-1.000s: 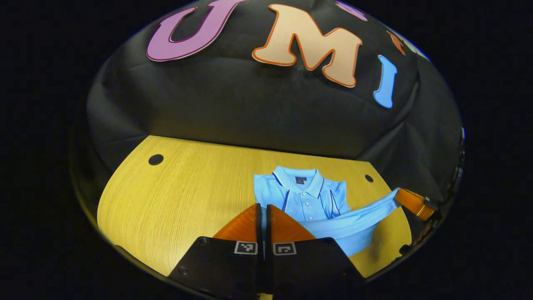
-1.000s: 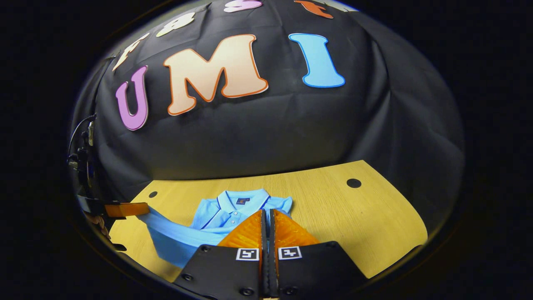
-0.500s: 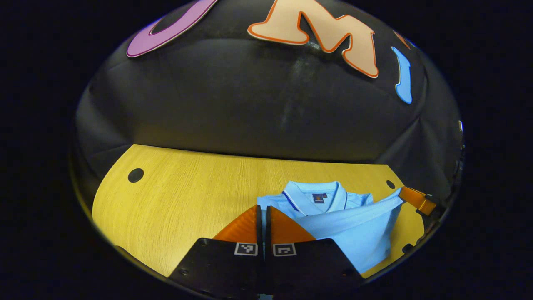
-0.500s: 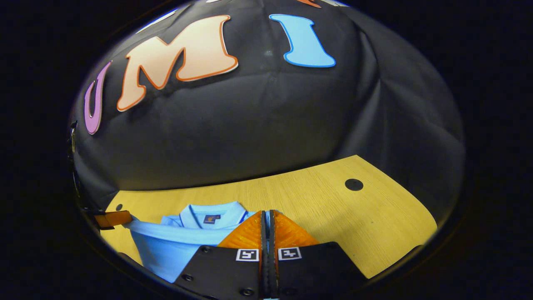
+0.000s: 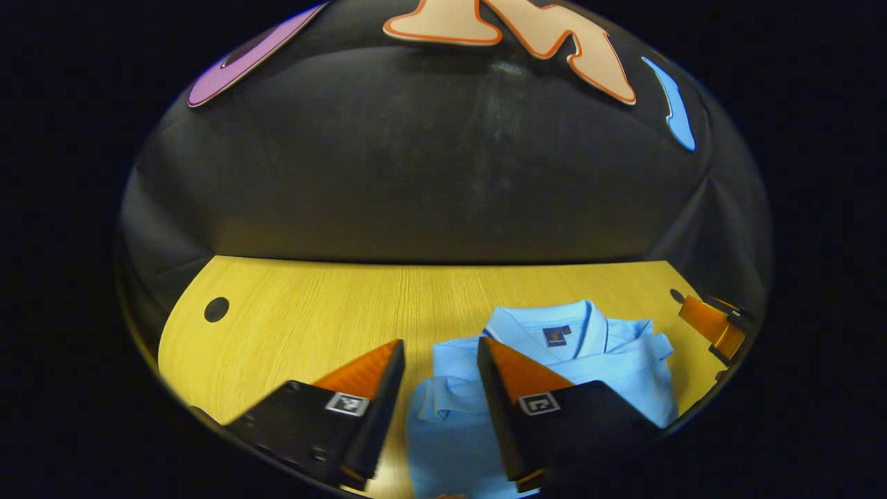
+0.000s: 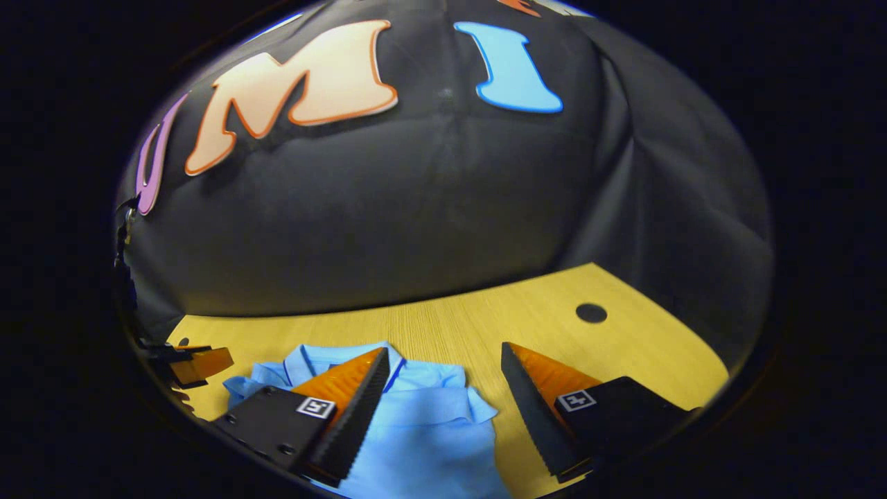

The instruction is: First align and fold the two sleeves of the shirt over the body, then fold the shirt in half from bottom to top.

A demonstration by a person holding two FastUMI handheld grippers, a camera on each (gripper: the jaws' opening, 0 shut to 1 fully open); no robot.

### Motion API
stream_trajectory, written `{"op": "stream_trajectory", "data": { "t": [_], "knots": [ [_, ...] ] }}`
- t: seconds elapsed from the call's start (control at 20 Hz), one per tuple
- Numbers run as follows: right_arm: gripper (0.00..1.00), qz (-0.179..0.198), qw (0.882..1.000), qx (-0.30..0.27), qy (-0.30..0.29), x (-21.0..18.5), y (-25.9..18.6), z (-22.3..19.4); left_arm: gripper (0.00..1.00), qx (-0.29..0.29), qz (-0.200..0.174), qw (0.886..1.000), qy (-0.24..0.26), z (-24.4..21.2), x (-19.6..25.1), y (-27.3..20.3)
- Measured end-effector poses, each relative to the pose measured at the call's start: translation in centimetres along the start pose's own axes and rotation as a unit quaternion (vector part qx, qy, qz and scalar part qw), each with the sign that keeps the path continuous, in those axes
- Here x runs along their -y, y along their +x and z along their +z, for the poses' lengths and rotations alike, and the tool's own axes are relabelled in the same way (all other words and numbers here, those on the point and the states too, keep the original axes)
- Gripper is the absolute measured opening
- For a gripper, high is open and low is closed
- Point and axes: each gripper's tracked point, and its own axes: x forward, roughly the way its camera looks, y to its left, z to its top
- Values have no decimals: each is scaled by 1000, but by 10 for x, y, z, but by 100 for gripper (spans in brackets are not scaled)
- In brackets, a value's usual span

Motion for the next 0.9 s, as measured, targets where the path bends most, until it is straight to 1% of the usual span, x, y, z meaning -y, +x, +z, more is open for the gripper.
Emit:
{"op": "stream_trajectory", "data": {
  "t": [0.05,0.1,0.15,0.2,0.25,0.3,0.35,0.4,0.45,0.6,0.7,0.8,0.9],
  "knots": [
    [100,5,1000,13,-8,-2,-13,11,75,25,3,1000,2,14,0,-15],
    [99,10,1000,25,-14,-5,-25,23,74,53,11,998,8,29,-1,-33],
    [99,18,999,38,-18,-8,-40,34,71,80,17,997,13,42,0,-51],
    [96,26,998,51,-21,-11,-56,46,73,100,19,995,17,53,4,-69],
    [96,31,997,64,-25,-13,-73,58,83,118,21,993,20,61,7,-86],
    [99,36,996,76,-28,-13,-88,67,88,131,25,991,22,66,9,-103],
    [99,41,995,87,-30,-13,-105,78,95,142,26,989,23,73,13,-120],
    [96,48,994,98,-30,-15,-122,86,96,157,32,987,25,80,13,-138],
    [99,54,992,110,-33,-15,-140,95,96,169,36,985,27,85,16,-154],
    [99,69,987,138,-42,-9,-189,112,96,191,40,980,32,93,27,-197],
    [99,80,985,146,-42,-5,-220,113,96,203,40,978,30,95,37,-228],
    [99,84,984,150,-40,2,-245,112,94,209,39,977,31,98,43,-260],
    [100,92,983,154,-31,7,-271,113,96,223,37,973,38,100,54,-288]
  ]
}}
